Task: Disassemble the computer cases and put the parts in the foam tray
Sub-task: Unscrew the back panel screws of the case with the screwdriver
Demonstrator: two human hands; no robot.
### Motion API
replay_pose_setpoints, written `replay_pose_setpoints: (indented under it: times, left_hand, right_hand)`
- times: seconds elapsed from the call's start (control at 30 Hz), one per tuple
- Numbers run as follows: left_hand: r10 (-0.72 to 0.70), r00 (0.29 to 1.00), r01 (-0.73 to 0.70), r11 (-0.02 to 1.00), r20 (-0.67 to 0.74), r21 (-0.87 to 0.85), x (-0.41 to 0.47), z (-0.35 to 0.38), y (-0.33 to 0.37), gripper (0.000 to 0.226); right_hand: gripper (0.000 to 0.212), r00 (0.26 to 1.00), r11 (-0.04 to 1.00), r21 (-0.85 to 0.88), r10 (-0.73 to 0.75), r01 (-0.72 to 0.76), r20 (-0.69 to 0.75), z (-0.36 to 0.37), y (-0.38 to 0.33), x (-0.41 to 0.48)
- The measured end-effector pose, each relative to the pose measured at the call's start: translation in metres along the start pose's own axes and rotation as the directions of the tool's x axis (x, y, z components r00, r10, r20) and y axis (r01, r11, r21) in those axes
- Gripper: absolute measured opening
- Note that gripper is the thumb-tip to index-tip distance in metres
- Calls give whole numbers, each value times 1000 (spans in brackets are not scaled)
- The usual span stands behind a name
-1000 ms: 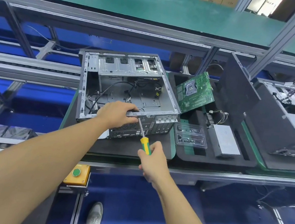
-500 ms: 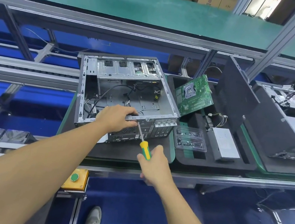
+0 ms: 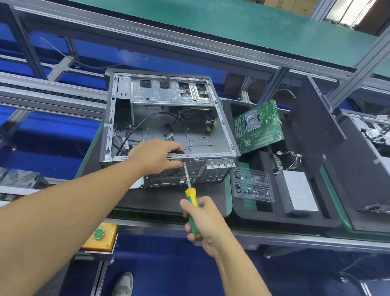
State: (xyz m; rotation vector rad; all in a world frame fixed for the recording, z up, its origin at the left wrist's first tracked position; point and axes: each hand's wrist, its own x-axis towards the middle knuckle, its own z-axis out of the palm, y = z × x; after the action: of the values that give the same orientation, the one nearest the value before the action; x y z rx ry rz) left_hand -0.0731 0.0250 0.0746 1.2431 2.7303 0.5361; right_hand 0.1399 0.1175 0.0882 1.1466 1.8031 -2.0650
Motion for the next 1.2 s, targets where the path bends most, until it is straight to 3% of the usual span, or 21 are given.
replay_pose_setpoints:
  times: [0.1,0.17,0.27,0.37,0.5,0.6,1.2]
  left_hand:
    - [-5,1000,5,1000,-8,10,-1,0,0,42]
    - [-9,1000,9,1000,-8,12,-1,0,0,42]
    - [-8,1000,9,1000,-8,10,-1,0,1,41]
    - [-9,1000,9,1000,-3,10,-1,-1,0,40]
    - [1,1000,-1,1000,-12,19,-1,0,1,40]
    - [-1,1000,1,1000,-11,18,-1,1,-1,39]
    - [-22,1000,22,1000,-10,12,0,2,0,39]
  right_hand:
    - [39,981,975,166,125,-150,150,-6,-4,0]
    - [37,984,968,215,96,-127,147,-6,-1,0]
    - [4,997,995,65,-77,76,14,-4,5,0]
    - [27,974,974,-101,-212,204,-80,-2,3,0]
    - [23,985,986,-33,-163,162,-46,1,-13,1]
    - [12,974,975,-47,-219,217,-57,-5,-9,0]
    - [29,987,987,-12,-160,160,-18,7,15,-2]
